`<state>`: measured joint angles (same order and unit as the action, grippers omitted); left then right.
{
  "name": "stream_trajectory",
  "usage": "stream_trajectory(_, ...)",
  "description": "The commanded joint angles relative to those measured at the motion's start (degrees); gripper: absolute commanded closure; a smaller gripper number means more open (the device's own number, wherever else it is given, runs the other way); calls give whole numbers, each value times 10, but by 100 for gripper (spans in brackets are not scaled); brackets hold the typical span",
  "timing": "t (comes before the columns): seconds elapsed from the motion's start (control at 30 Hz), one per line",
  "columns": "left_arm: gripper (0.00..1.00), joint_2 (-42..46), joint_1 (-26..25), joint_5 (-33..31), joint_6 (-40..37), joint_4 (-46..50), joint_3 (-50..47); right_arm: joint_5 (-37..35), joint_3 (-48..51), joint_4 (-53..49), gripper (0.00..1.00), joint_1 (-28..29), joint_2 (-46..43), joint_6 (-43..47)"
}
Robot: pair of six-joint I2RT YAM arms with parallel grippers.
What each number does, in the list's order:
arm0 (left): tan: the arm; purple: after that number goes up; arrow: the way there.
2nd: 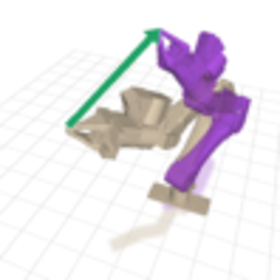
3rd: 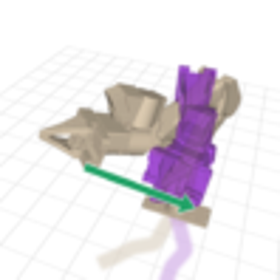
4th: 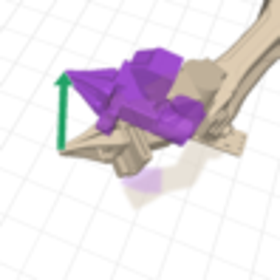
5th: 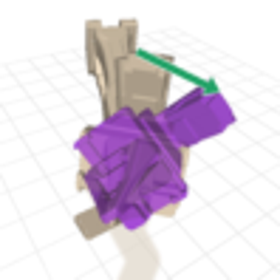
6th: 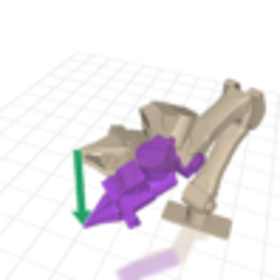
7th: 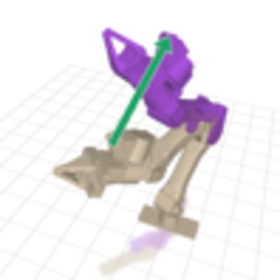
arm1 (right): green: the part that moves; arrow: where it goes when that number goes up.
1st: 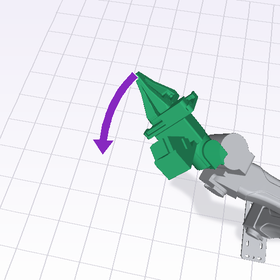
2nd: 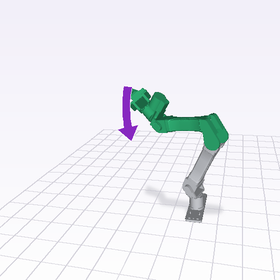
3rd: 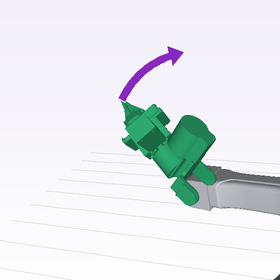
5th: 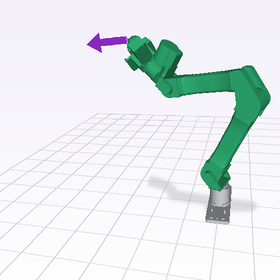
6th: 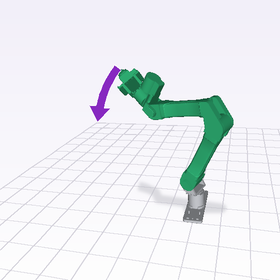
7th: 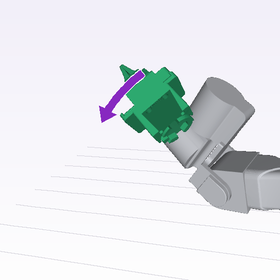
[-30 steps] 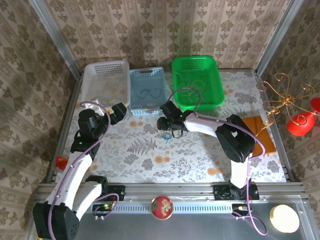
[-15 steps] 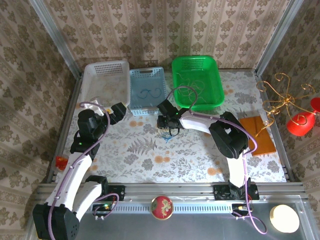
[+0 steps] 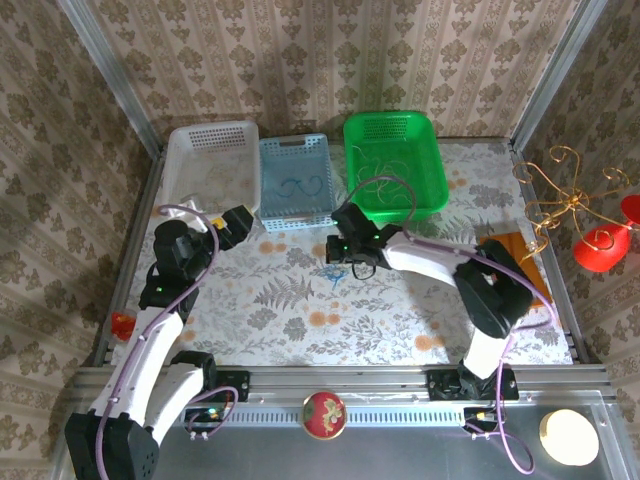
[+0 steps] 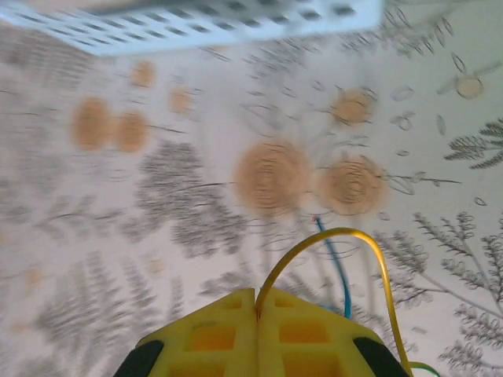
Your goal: Untangle the cables
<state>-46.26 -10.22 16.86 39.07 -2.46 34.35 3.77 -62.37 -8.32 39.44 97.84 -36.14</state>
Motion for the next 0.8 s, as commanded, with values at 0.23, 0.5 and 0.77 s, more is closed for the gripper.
stream_trajectory(0.23, 0, -6, -21, 121, 48, -72, -25, 250, 91, 241, 100, -71, -147, -41)
stream_trajectory(0.5, 0, -41, -93, 129, 52, -160, -57, 304, 119, 363, 100, -86, -175, -128)
stream_trajectory(0.77, 3, -70, -148, 124, 42, -218, -73, 264, 145, 378, 100, -84, -206, -161)
